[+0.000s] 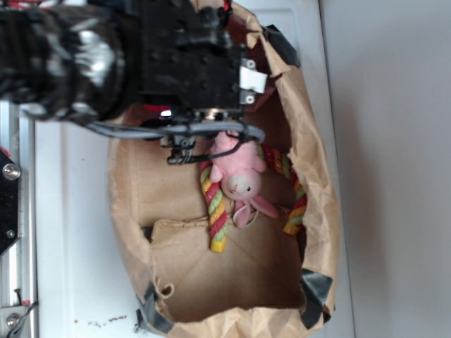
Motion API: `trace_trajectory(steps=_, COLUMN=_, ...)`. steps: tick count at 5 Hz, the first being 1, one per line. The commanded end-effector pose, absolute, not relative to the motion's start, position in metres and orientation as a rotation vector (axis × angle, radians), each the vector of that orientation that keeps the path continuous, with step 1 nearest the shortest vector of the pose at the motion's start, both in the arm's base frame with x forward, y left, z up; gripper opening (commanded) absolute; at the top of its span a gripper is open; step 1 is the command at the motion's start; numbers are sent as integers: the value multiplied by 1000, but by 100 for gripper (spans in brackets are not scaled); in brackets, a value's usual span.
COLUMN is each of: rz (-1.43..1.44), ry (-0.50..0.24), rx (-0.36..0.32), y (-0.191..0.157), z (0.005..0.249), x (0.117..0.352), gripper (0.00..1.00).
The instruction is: Grab the red paper.
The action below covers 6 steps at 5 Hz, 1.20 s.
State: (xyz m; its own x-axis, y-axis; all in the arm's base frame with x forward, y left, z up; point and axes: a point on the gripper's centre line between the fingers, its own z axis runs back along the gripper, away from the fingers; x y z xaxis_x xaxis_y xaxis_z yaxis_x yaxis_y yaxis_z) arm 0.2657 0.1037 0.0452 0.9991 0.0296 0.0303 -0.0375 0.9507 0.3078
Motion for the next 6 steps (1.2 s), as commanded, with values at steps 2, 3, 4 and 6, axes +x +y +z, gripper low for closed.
trace_trajectory(steps=2, rz=54, ry=-84, rx=300, y=101, z=54, x=271, gripper=0)
trace_trajectory(steps=3, rz=58, ry=-95, rx=299, y=102, z=58, x=271, gripper=0)
trace_trajectory(steps=4, rz=67, ry=-100, rx=298, y=102, z=61, x=271, gripper=0)
trace_trajectory(steps=6, rz=64, ry=-135, rx=268, y=99, z=78, x=268, gripper=0)
